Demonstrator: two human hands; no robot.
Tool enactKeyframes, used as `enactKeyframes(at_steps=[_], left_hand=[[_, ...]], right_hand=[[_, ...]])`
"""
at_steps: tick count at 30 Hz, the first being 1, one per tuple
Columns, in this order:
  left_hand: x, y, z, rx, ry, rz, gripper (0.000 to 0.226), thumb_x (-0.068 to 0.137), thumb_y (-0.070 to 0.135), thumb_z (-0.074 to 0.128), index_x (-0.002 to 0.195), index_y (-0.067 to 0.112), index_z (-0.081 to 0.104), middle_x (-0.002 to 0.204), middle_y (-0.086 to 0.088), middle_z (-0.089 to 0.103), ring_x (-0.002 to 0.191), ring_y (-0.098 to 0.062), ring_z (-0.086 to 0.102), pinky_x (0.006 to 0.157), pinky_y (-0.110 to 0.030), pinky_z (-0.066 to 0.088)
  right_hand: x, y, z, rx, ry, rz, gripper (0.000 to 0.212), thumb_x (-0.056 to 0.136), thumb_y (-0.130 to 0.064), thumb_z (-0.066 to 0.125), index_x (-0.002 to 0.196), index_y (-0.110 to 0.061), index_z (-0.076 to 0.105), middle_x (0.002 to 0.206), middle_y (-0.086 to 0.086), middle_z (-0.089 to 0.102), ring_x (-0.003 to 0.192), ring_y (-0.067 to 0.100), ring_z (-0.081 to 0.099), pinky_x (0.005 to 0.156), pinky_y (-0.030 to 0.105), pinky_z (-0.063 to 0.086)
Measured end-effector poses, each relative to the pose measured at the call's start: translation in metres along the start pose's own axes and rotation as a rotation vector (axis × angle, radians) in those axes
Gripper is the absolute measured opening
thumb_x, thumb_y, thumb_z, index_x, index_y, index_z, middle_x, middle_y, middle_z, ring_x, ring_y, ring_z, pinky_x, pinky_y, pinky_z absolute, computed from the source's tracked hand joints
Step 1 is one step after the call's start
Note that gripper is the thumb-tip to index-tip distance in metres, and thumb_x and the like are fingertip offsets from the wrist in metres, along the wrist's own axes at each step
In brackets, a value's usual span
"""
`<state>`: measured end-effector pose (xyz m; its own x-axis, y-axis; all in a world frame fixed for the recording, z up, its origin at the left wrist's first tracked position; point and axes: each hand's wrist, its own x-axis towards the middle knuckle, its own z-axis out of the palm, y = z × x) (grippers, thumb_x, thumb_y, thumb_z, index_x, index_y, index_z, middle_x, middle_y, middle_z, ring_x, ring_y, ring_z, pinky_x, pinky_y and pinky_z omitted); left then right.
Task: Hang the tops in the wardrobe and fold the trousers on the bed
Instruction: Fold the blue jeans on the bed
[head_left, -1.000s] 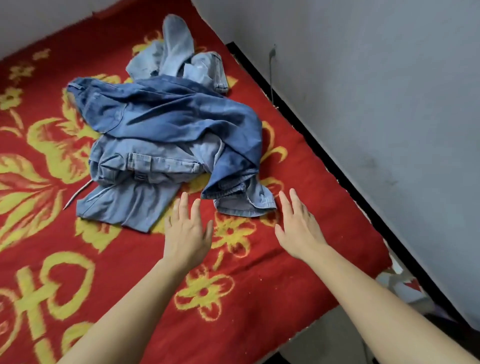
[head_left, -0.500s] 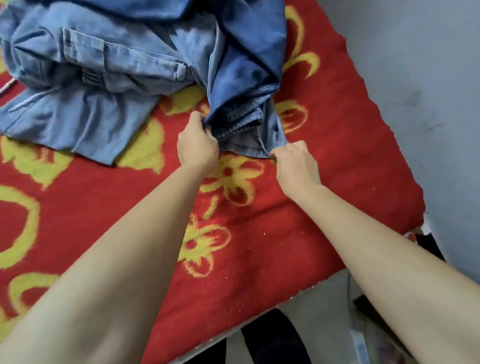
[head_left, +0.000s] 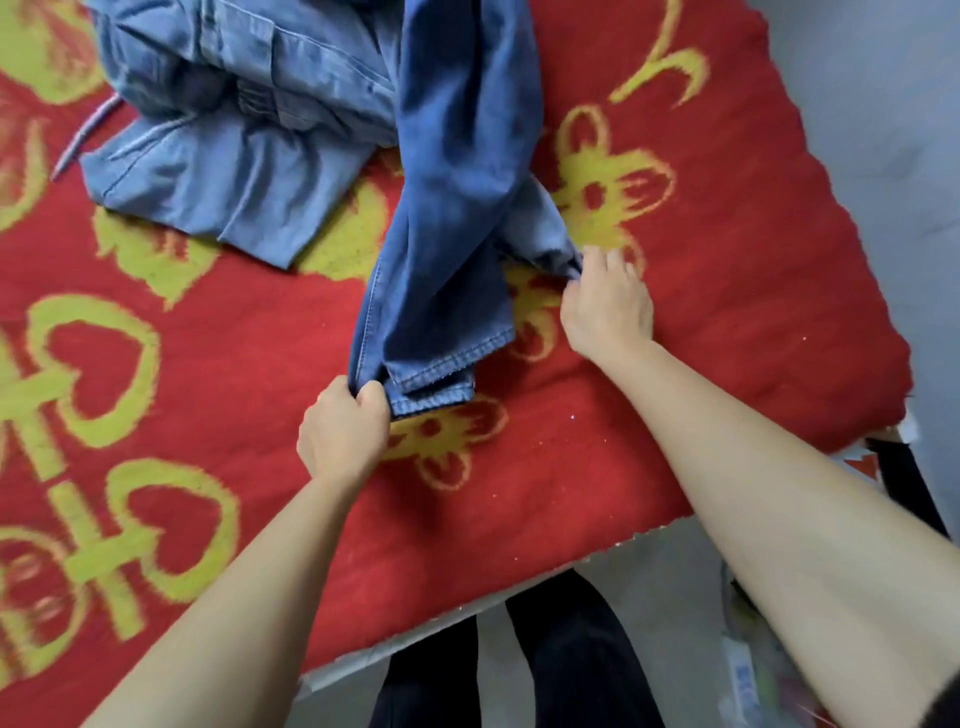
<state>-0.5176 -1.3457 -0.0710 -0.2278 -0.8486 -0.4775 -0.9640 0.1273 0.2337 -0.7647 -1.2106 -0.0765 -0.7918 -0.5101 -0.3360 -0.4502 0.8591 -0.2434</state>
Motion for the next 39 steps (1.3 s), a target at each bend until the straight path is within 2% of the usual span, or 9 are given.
enactKeyframes(at_steps=[8, 12, 16, 21, 24, 28, 31, 34, 39], left_hand=[[-0.035, -0.061, 0.012, 0.1, -0.107, -0.099, 0.038, 0.084, 0.041, 0.039, 0.096, 0.015, 0.063, 0.1, -0.018, 0.068, 0.094, -0.041, 0.062, 0.078, -0.042, 0.045], [-0.064, -0.117, 0.009, 0.241, -0.351, -0.194, 0.042, 0.083, 0.041, 0.041, 0.106, 0.015, 0.066, 0.108, -0.016, 0.069, 0.1, -0.037, 0.063, 0.083, -0.039, 0.046], [-0.071, -0.17, -0.016, 0.355, -0.354, -0.207, 0.04, 0.078, 0.041, 0.04, 0.099, 0.017, 0.064, 0.101, -0.012, 0.07, 0.09, -0.033, 0.064, 0.072, -0.034, 0.042], [-0.046, -0.194, -0.054, 0.344, -0.088, -0.172, 0.032, 0.079, 0.038, 0.041, 0.093, 0.015, 0.059, 0.096, -0.02, 0.069, 0.089, -0.039, 0.065, 0.069, -0.037, 0.041], [-0.025, -0.198, -0.073, 0.295, 0.026, -0.119, 0.02, 0.081, 0.033, 0.043, 0.084, 0.015, 0.048, 0.086, -0.022, 0.066, 0.083, -0.041, 0.062, 0.067, -0.038, 0.039], [-0.004, -0.218, -0.104, 0.291, 0.096, -0.067, 0.014, 0.083, 0.03, 0.044, 0.085, 0.016, 0.046, 0.08, -0.021, 0.063, 0.074, -0.038, 0.057, 0.062, -0.037, 0.036], [0.011, -0.229, -0.124, 0.247, 0.074, -0.053, 0.01, 0.084, 0.028, 0.046, 0.082, 0.018, 0.047, 0.086, -0.022, 0.064, 0.079, -0.039, 0.056, 0.066, -0.039, 0.038], [0.029, -0.229, -0.141, 0.045, 0.077, -0.046, 0.028, 0.084, 0.025, 0.044, 0.099, 0.017, 0.066, 0.107, -0.022, 0.067, 0.103, -0.043, 0.058, 0.083, -0.045, 0.046], [0.057, -0.161, -0.152, -0.346, 0.115, 0.055, 0.041, 0.098, 0.036, 0.046, 0.129, 0.012, 0.06, 0.127, -0.013, 0.062, 0.118, -0.03, 0.055, 0.099, -0.037, 0.04]], right_hand=[[-0.092, -0.04, 0.032, 0.244, -0.257, 0.092, 0.022, 0.085, -0.042, 0.03, 0.084, -0.023, 0.041, 0.101, 0.022, 0.066, 0.094, 0.045, 0.059, 0.071, 0.043, 0.033], [-0.129, -0.047, 0.048, 0.067, -0.521, 0.097, 0.042, 0.09, -0.04, 0.032, 0.114, -0.021, 0.06, 0.126, 0.02, 0.062, 0.113, 0.042, 0.058, 0.087, 0.045, 0.041], [-0.154, -0.042, 0.042, -0.04, -0.614, 0.172, 0.05, 0.091, -0.044, 0.031, 0.127, -0.022, 0.057, 0.131, 0.016, 0.061, 0.116, 0.038, 0.058, 0.089, 0.043, 0.042], [-0.142, -0.063, 0.015, -0.029, -0.372, 0.246, 0.066, 0.084, -0.034, 0.066, 0.141, -0.018, 0.038, 0.139, 0.014, 0.043, 0.127, 0.036, 0.048, 0.096, 0.041, 0.042], [-0.113, -0.104, -0.002, 0.38, -0.113, 0.204, 0.077, 0.089, -0.032, 0.059, 0.154, -0.012, 0.024, 0.152, 0.015, 0.033, 0.139, 0.032, 0.035, 0.111, 0.039, 0.031], [-0.074, -0.173, -0.011, 0.909, -0.125, 0.345, 0.089, 0.091, -0.045, 0.064, 0.157, -0.009, 0.016, 0.154, 0.01, 0.039, 0.142, 0.025, 0.037, 0.109, 0.029, 0.03], [-0.085, -0.203, -0.008, 0.864, -0.028, 0.165, 0.051, 0.094, -0.021, 0.051, 0.144, -0.018, 0.044, 0.125, 0.003, 0.062, 0.118, 0.026, 0.057, 0.09, 0.026, 0.039], [-0.114, -0.209, 0.004, 0.656, -0.063, -0.072, 0.05, 0.09, -0.02, 0.043, 0.139, -0.029, 0.051, 0.109, 0.012, 0.069, 0.101, 0.034, 0.061, 0.082, 0.031, 0.041], [-0.168, -0.176, 0.033, 0.388, -0.442, -0.319, 0.062, 0.093, -0.015, 0.043, 0.149, -0.041, 0.04, 0.142, 0.004, 0.057, 0.131, 0.027, 0.053, 0.112, 0.034, 0.039]])
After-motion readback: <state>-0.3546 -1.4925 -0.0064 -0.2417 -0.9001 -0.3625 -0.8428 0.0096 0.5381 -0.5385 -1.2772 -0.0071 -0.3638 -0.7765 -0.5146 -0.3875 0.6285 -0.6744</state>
